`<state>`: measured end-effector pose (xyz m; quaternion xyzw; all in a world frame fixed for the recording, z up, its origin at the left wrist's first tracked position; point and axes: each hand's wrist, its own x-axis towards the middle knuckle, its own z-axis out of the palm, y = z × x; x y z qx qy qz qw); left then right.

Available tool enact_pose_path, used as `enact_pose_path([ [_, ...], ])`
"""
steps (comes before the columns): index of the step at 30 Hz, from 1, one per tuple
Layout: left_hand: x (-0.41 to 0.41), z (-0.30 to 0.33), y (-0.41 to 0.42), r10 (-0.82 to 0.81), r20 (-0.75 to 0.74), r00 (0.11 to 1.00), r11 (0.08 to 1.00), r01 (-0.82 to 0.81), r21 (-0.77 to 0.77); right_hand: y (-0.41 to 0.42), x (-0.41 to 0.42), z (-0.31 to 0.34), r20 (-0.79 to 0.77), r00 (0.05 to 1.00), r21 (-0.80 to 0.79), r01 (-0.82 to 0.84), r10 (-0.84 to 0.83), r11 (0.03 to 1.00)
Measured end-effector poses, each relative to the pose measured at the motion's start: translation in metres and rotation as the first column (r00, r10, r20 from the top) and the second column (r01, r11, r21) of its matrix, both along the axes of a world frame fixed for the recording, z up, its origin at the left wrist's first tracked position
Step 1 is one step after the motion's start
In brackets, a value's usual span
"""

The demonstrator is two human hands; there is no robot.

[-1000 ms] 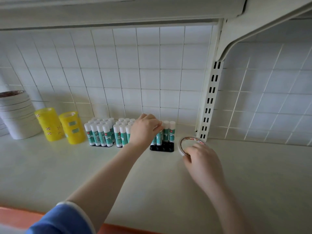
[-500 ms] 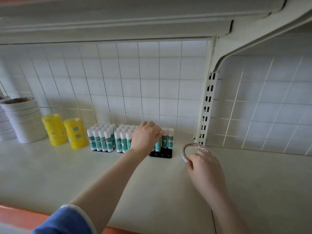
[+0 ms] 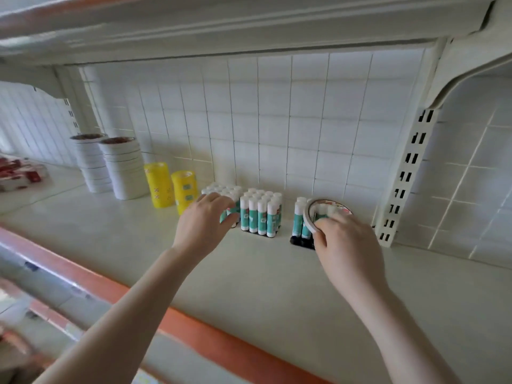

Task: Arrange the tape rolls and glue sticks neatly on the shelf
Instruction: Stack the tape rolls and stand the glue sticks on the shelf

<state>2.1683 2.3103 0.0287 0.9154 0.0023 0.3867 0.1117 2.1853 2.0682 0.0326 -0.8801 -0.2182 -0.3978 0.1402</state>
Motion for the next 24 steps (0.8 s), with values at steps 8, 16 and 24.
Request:
enact_pose_path([
  [8,-0.054,-0.021,0.126,0.124,-0.102,0.987,0.986,-0.134,-0.102,0.128,-0.012,0.016,0.012,0.994,-0.115,-0.107,0.109,0.988],
  [16,-0.087,-0.024,0.28,0.123,-0.161,0.979,0.985,-0.14,-0.1,0.282,-0.028,0.022,-0.035,0.991,-0.111,-0.134,0.131,0.985],
  [24,-0.07,-0.026,0.373,0.099,-0.245,0.965,0.986,-0.129,-0.107,0.373,-0.005,0.045,-0.06,0.992,-0.058,-0.11,0.107,0.992],
])
